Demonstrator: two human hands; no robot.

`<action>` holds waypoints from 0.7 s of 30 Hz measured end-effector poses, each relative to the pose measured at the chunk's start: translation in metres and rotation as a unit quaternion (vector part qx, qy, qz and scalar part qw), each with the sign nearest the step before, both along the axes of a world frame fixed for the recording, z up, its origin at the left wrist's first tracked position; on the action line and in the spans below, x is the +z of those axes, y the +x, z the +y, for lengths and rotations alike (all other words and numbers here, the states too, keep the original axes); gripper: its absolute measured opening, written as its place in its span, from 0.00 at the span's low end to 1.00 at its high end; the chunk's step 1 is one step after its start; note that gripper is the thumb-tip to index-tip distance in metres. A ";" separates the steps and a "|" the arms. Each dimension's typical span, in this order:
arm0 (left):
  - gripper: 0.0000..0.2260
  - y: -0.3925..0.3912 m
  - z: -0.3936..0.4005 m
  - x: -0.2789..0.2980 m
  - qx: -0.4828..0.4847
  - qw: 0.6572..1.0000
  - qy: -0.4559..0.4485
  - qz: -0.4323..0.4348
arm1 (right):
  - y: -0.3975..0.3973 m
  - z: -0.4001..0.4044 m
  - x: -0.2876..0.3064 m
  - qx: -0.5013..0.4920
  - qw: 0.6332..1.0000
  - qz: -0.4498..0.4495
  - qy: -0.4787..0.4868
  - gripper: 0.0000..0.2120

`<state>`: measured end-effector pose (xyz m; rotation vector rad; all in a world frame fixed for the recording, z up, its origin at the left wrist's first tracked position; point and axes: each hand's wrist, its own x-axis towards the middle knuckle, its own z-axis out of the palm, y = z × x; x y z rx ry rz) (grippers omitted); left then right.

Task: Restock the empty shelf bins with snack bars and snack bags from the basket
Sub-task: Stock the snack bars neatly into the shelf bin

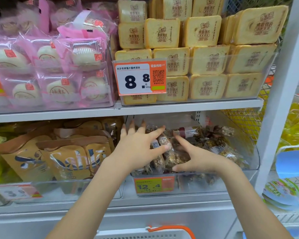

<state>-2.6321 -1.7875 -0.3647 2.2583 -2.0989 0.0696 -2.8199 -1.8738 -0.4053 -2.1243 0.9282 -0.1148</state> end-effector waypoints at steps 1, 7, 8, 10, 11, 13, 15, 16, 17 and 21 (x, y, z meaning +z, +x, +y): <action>0.26 -0.002 0.000 0.001 -0.013 1.000 -0.005 -0.022 | -0.002 -0.002 0.001 -0.014 0.999 0.024 -0.019 0.48; 0.15 -0.012 -0.023 0.010 -0.129 0.991 0.025 -0.005 | -0.001 -0.008 0.008 0.007 0.994 0.083 -0.066 0.32; 0.12 -0.011 -0.026 0.011 -0.132 0.991 0.028 0.002 | -0.008 -0.009 0.013 0.014 0.995 0.089 -0.054 0.30; 0.10 -0.008 -0.028 0.008 -0.138 0.990 0.034 0.001 | -0.026 -0.012 0.027 0.006 0.994 0.098 -0.040 0.26; 0.09 -0.007 -0.028 0.005 -0.144 0.989 0.038 -0.008 | -0.037 -0.013 0.035 -0.013 0.995 0.093 -0.037 0.24; 0.09 -0.008 -0.028 0.000 -0.148 0.988 0.041 -0.014 | -0.051 -0.016 0.045 -0.075 0.995 0.051 -0.043 0.21; 0.10 -0.009 -0.028 -0.002 -0.136 0.990 0.042 0.018 | -0.048 -0.023 0.040 -0.158 0.984 -0.034 -0.075 0.17; 0.10 -0.008 -0.029 -0.002 -0.125 0.990 0.042 0.040 | -0.039 -0.026 0.035 -0.196 0.974 -0.073 -0.088 0.14; 0.11 -0.008 -0.030 0.000 -0.115 0.990 0.042 0.063 | -0.027 -0.027 0.029 -0.222 0.965 -0.110 -0.087 0.14; 0.22 -0.006 -0.036 0.008 -0.079 0.976 0.030 0.201 | 0.029 -0.030 0.012 -0.321 0.897 -0.282 0.116 0.24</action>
